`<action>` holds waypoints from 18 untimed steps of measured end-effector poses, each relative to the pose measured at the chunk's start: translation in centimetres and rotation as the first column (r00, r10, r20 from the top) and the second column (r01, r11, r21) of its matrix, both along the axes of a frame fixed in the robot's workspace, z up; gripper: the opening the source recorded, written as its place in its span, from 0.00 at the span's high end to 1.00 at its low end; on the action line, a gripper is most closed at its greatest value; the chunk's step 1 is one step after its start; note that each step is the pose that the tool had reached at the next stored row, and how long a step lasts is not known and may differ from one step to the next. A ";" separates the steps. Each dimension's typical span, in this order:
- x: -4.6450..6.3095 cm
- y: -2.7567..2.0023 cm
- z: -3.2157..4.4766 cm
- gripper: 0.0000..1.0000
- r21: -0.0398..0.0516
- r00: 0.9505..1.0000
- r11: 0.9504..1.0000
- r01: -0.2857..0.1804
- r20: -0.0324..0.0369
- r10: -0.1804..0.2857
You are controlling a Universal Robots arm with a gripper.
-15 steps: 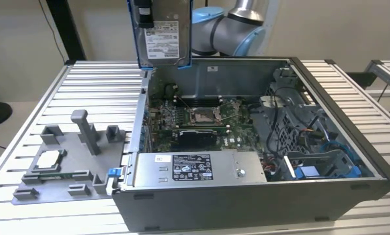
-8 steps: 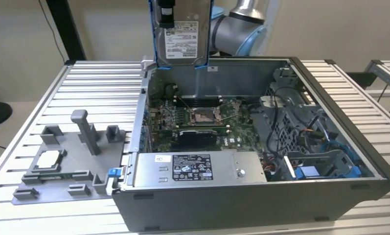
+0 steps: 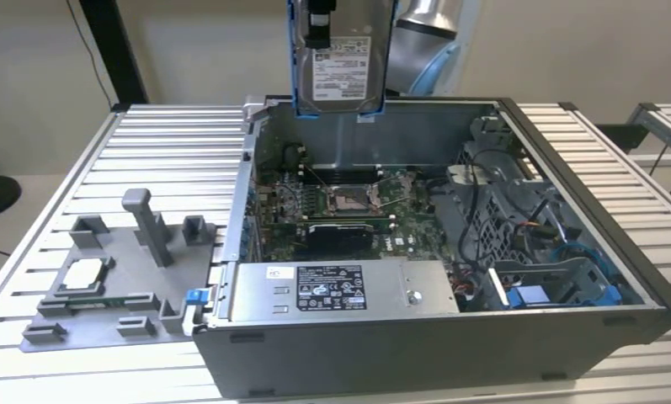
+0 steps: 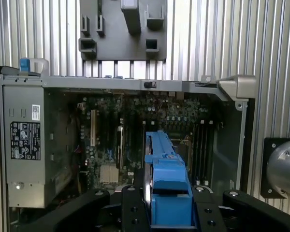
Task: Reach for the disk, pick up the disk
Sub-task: 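Pick up the disk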
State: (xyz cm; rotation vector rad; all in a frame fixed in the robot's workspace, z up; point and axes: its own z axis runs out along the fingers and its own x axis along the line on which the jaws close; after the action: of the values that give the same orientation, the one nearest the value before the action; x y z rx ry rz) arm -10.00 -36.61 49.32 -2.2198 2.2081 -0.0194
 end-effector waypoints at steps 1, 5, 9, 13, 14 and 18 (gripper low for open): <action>0.5 0.00 0.00 1.00 0.000 1.000 1.000 0.000 0.000 0.000; 2.3 0.00 0.00 1.00 0.000 1.000 1.000 0.000 0.000 0.000; 3.9 0.00 0.00 1.00 0.000 1.000 1.000 0.000 0.000 0.000; 5.6 0.00 0.00 1.00 0.000 1.000 1.000 0.000 0.000 0.000; 6.0 0.00 0.00 1.00 0.000 1.000 1.000 0.000 0.000 0.000; 7.7 0.00 0.00 1.00 0.000 1.000 1.000 0.000 0.000 0.000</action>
State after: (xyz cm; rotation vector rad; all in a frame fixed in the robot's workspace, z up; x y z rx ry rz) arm -2.33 -36.61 49.32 -2.2199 2.2081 -0.0194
